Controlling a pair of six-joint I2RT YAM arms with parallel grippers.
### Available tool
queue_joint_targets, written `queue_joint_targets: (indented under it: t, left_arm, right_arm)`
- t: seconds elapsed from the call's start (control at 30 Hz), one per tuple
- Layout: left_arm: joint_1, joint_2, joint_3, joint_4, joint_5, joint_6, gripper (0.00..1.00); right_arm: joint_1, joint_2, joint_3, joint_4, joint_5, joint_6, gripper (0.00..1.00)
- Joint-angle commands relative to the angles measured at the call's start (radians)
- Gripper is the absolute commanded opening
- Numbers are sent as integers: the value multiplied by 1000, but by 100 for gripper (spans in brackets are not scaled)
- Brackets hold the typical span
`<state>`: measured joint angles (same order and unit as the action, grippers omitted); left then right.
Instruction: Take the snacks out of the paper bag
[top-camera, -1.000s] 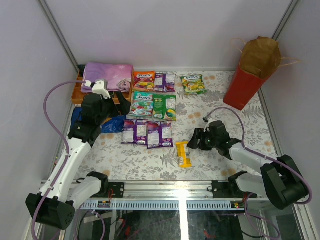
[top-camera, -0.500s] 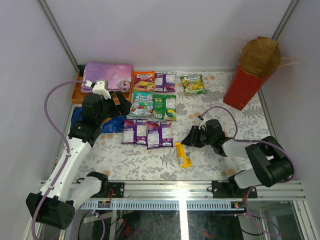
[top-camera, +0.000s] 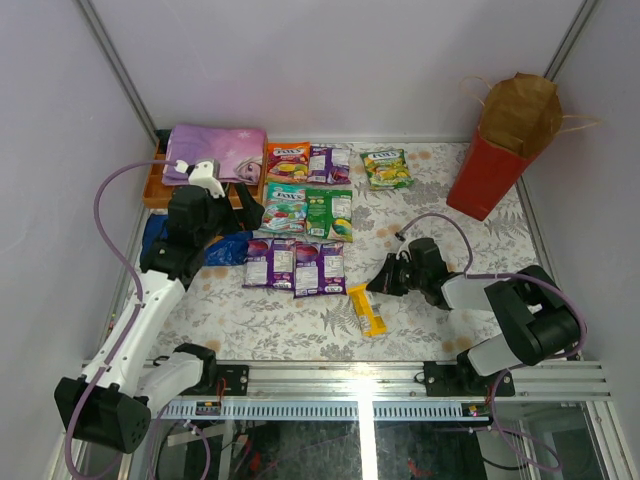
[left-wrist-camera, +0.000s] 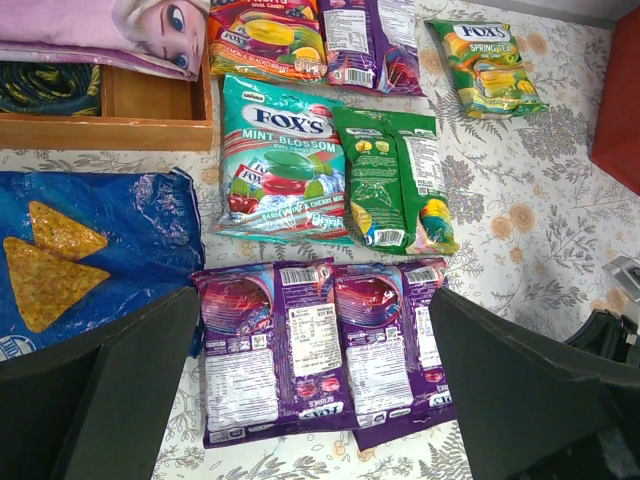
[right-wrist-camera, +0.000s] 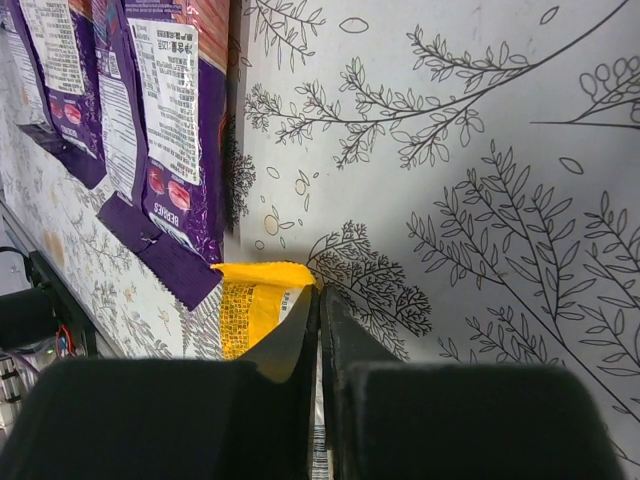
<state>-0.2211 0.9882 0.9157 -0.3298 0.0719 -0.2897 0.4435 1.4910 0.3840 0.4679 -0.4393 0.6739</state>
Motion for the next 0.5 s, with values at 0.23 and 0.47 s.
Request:
queue_joint_targets:
  t: [0.23,0.47]
  left_arm:
    - [11,6,11,29,18,33,100]
    - [11,1,8,26,25,37,100]
  right_arm:
    - [-77,-69,176,-300,141,-133,0]
    - [-164,-14,259,-235,197,-105,0]
